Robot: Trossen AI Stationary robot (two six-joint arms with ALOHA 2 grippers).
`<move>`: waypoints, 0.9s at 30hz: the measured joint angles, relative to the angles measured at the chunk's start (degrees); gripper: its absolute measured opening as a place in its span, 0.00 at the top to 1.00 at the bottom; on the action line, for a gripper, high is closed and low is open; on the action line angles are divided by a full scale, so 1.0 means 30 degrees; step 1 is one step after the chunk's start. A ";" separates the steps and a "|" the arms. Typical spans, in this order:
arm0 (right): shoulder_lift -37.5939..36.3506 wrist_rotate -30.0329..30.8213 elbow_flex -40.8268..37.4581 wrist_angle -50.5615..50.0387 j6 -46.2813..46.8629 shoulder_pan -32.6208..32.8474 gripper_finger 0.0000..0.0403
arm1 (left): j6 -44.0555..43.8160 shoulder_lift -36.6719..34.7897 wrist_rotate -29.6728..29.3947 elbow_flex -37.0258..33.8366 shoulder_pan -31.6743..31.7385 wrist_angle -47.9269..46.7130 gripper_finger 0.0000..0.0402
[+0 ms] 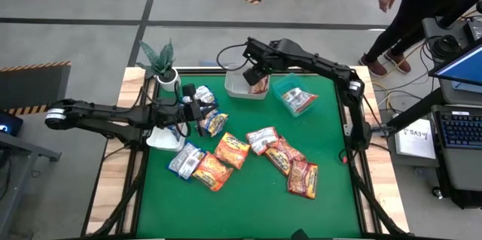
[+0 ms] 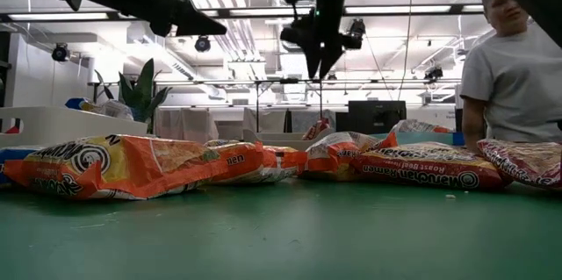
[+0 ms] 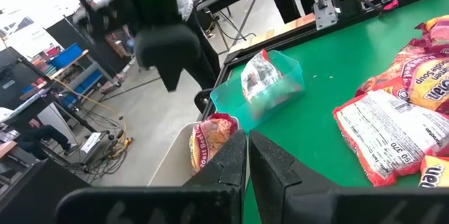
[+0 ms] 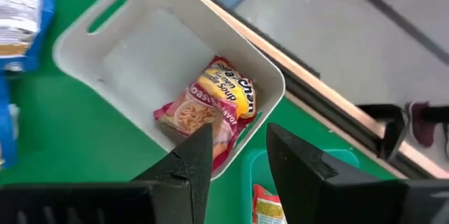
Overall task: Sort Maruchan noodles
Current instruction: Put the blue noodle pack into the white bin
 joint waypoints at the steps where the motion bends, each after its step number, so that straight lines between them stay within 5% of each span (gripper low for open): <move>1: -0.0166 0.0003 -0.0030 0.0006 -0.0243 0.0205 0.70 | -0.0014 0.0000 0.0000 0.0000 0.0004 -0.0054 1.00; 13: -0.1943 0.0009 -0.3105 0.1603 -0.1877 0.2369 0.71 | -0.0322 0.0000 0.0000 0.0000 0.0000 -0.0492 1.00; 21: -0.4268 -0.0023 -0.9280 0.6662 -0.2371 0.3762 0.73 | -0.0510 0.0007 0.0000 0.0000 0.0005 -0.0485 1.00; 27: -0.6176 -0.0050 -1.5263 1.3954 -0.3460 0.5343 0.73 | -0.1106 0.0007 -0.0004 0.0000 0.0000 -0.0335 1.00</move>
